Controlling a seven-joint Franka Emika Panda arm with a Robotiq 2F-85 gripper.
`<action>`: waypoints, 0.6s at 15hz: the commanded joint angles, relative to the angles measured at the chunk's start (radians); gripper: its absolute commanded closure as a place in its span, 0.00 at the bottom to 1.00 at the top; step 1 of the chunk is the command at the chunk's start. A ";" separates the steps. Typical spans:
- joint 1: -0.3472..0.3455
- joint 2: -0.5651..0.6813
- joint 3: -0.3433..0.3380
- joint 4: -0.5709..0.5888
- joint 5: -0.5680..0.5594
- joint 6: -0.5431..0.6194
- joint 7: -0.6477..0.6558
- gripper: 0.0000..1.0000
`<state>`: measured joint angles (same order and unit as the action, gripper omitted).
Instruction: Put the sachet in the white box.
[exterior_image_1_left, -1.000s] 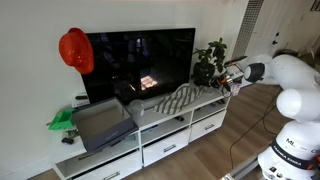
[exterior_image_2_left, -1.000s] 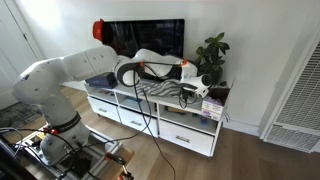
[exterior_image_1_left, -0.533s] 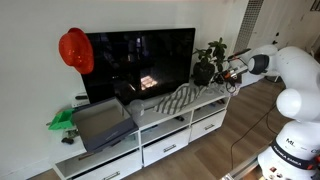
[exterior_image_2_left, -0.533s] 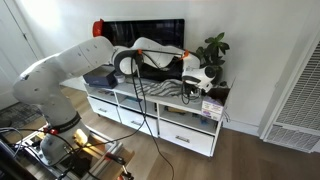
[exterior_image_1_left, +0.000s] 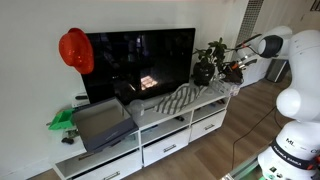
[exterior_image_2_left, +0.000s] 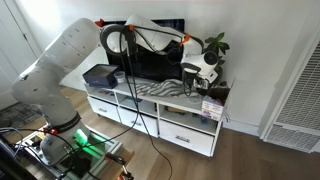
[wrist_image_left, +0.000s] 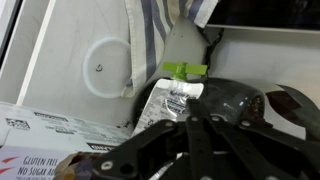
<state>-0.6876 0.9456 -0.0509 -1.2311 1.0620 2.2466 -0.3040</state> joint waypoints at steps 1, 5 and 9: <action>-0.038 -0.159 0.025 -0.185 0.099 0.071 -0.088 1.00; -0.068 -0.177 0.030 -0.173 0.183 0.100 -0.103 1.00; -0.064 -0.127 0.035 -0.113 0.219 0.109 -0.091 1.00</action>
<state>-0.7465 0.7995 -0.0404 -1.3618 1.2312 2.3298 -0.3752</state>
